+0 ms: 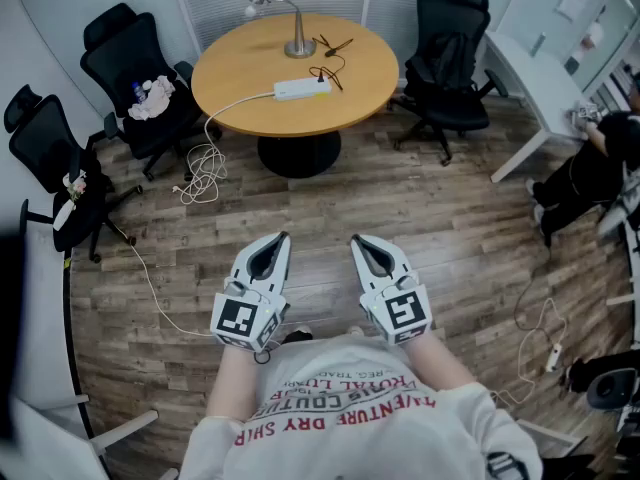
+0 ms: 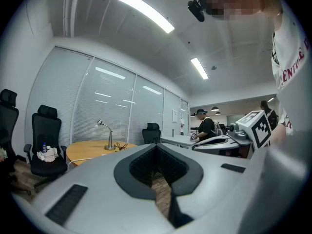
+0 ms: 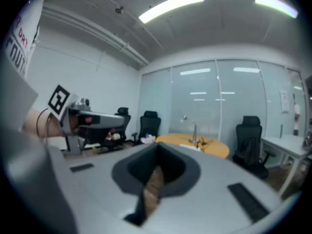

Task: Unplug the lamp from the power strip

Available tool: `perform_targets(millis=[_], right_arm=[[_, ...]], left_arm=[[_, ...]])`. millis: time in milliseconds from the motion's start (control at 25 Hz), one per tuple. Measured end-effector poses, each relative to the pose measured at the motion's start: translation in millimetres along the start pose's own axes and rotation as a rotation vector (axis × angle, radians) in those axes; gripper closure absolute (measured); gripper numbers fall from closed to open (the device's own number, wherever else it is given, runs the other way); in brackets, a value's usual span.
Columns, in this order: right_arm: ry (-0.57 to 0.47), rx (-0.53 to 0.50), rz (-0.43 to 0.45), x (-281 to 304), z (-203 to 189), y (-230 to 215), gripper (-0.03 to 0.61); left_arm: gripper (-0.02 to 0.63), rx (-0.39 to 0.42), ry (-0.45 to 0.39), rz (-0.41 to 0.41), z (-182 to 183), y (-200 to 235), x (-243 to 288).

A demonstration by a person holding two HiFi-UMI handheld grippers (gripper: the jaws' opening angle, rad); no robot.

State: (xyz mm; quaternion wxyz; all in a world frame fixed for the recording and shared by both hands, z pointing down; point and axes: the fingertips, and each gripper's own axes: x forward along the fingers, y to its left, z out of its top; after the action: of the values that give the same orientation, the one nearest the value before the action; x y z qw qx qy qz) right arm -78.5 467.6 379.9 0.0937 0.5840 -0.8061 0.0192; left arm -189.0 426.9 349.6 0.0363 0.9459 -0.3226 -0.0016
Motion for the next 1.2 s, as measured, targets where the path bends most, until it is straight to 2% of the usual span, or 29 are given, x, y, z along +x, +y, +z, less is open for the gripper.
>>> perform_targets(millis=[360, 560, 800, 920, 1200], right_arm=[[0.018, 0.015, -0.029, 14, -2, 17, 0.551], [0.020, 0.077, -0.057, 28, -5, 31, 0.551], [0.048, 0.077, -0.085, 44, -4, 50, 0.551], [0.069, 0.087, -0.115, 54, -5, 51, 0.551], [0.122, 0.089, -0.101, 69, -24, 37, 0.549]], left_arm=[[0.586, -0.008, -0.002, -0.040, 0, 18, -12], [0.586, -0.015, 0.000, -0.057, -3, 36, -24], [0.586, -0.016, 0.000, -0.062, -3, 65, -39], [0.586, -0.028, -0.002, -0.064, -4, 79, -42], [0.586, -0.043, 0.008, -0.039, -13, 96, -29]])
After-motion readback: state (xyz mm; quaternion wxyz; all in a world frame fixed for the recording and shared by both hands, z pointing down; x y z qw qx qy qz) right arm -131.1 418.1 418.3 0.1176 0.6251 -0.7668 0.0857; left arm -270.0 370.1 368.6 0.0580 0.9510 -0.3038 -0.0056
